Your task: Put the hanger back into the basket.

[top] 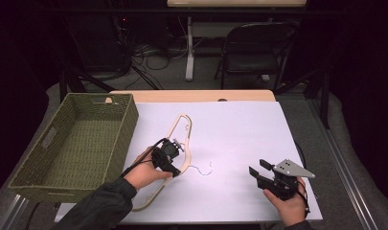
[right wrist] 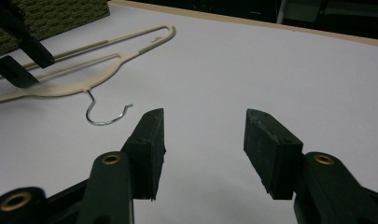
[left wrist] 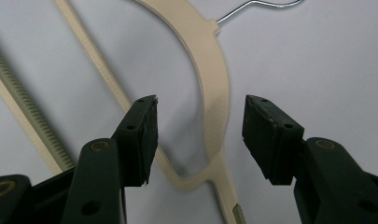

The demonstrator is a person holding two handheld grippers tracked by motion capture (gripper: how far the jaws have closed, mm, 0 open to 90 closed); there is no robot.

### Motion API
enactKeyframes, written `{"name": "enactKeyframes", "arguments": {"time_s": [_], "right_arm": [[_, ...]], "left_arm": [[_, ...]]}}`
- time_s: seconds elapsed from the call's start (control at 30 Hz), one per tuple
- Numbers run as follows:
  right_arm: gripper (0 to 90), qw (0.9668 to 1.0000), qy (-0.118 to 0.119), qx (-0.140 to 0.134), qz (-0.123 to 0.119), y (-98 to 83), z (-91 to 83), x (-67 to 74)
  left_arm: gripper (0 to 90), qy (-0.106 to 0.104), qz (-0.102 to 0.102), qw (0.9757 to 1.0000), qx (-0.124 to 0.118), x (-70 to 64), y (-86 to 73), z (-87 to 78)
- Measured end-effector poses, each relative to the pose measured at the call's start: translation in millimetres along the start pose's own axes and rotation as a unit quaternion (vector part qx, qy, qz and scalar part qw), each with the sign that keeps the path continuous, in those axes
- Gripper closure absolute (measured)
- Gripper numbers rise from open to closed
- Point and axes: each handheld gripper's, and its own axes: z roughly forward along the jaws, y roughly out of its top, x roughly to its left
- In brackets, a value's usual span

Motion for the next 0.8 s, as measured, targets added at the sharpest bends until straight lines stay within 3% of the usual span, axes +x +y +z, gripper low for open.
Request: {"name": "enactKeyframes", "arguments": {"time_s": [0.43, 0.67, 0.8], "right_arm": [[49.4, 0.9999, 0.006, 0.007, -0.009, 2.0, 4.1, 3.3], [54.9, 0.9998, 0.009, 0.01, -0.016, 11.7, 16.4, 11.6], [59.7, 0.9993, 0.026, 0.019, -0.017, 16.3, 27.9, 16.4]], "left_arm": [[51.7, -0.001, 0.001, 1.0, 0.003, -0.1, 1.3, 7.1], [53.8, -0.005, -0.001, 1.0, 0.005, 0.8, 0.6, 9.1], [54.2, -0.007, -0.003, 1.0, 0.0, 2.0, 0.8, 8.3]]}}
